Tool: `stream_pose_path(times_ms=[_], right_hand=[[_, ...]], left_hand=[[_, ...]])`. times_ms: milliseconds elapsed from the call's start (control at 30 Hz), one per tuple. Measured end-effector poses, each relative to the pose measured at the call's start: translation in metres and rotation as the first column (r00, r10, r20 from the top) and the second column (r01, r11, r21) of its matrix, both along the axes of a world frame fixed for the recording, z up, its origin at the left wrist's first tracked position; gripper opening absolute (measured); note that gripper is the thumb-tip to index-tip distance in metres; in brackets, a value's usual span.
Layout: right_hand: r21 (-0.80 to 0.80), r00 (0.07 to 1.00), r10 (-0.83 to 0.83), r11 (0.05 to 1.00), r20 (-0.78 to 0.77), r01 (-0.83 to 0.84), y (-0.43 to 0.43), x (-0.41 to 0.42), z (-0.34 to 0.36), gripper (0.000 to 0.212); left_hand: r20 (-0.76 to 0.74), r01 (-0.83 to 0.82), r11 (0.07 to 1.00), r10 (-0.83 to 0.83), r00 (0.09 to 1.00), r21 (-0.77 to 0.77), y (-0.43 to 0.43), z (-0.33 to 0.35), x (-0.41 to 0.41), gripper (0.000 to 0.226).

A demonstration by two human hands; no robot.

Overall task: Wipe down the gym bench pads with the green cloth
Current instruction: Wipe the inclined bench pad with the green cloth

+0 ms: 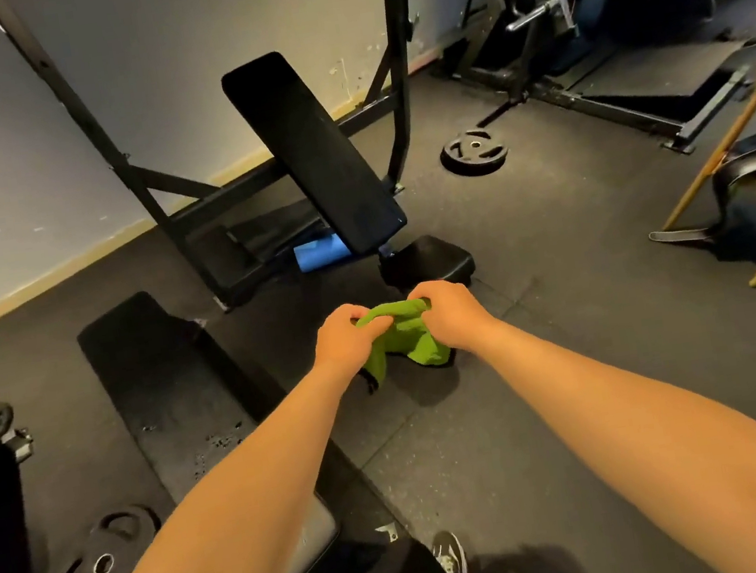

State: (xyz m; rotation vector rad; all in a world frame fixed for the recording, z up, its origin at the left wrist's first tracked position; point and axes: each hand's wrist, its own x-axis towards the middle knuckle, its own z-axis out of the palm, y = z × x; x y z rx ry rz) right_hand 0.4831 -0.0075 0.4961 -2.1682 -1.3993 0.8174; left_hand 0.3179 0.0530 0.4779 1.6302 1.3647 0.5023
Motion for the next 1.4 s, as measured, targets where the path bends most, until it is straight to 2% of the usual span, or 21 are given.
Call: stream_pose_path(times_ms=[100, 233, 333, 433, 567, 667, 800, 967, 1133, 1200, 1267, 1400], right_hand=[[-0.033, 0.993, 0.033, 0.999, 0.110, -0.029, 0.025, 0.012, 0.004, 0.038], [-0.031, 0.989, 0.012, 0.999, 0.149, -0.007, 0.085, 0.028, -0.001, 0.039], [-0.104, 0.983, 0.055, 0.994, 0.175, -0.037, 0.138, 0.037, -0.001, 0.051], [-0.170, 0.977, 0.107, 0.983, 0.187, -0.075, 0.192, 0.045, 0.002, 0.053], [-0.115, 0.981, 0.072, 0.992, 0.178, -0.051, 0.260, 0.064, 0.016, 0.035], [-0.045, 0.984, 0.003, 0.999, 0.180, 0.005, 0.306, 0.076, 0.028, 0.022], [0.059, 0.996, -0.088, 0.994, 0.001, 0.088, 0.368, 0.089, 0.034, 0.007], [0.136, 0.937, -0.145, 0.971, -0.317, 0.196, 0.455, 0.103, 0.036, 0.010], [0.197, 0.866, -0.085, 0.958, -0.493, 0.206, 0.566, 0.124, 0.037, 0.004], [0.193, 0.818, -0.037, 0.965, -0.574, 0.180, 0.608, 0.131, 0.043, 0.007], [0.187, 0.779, -0.001, 0.971, -0.628, 0.151, 0.646, 0.134, 0.052, 0.013], [0.230, 0.757, 0.122, 0.972, -0.642, 0.038, 0.717, 0.132, 0.070, 0.021]], left_hand=[[-0.034, 0.005, 1.000, -0.005, 0.999, 0.010, 0.026, 0.001, 0.013, 0.025], [-0.089, 0.038, 0.998, -0.034, 0.995, 0.045, 0.082, 0.000, 0.037, 0.013], [-0.087, 0.036, 0.998, -0.031, 0.996, 0.056, 0.134, 0.003, 0.049, 0.019], [-0.066, 0.040, 0.997, -0.036, 0.997, 0.061, 0.188, 0.009, 0.055, 0.029], [-0.045, 0.072, 0.997, -0.071, 0.996, 0.036, 0.258, 0.023, 0.068, 0.037], [-0.083, 0.100, 0.995, -0.099, 0.992, -0.002, 0.303, 0.031, 0.079, 0.025], [-0.090, 0.028, 0.999, -0.026, 0.996, 0.019, 0.358, 0.042, 0.092, 0.005], [-0.059, -0.141, 0.990, 0.142, 0.988, 0.031, 0.440, 0.044, 0.111, 0.016], [0.191, -0.183, 0.965, 0.219, 0.957, -0.187, 0.543, 0.046, 0.142, 0.009], [0.288, -0.182, 0.941, 0.265, 0.920, -0.284, 0.581, 0.053, 0.154, 0.016], [0.352, -0.187, 0.931, 0.297, 0.888, -0.313, 0.616, 0.062, 0.165, 0.021], [0.445, -0.206, 0.924, 0.340, 0.828, -0.323, 0.683, 0.077, 0.171, 0.031]])
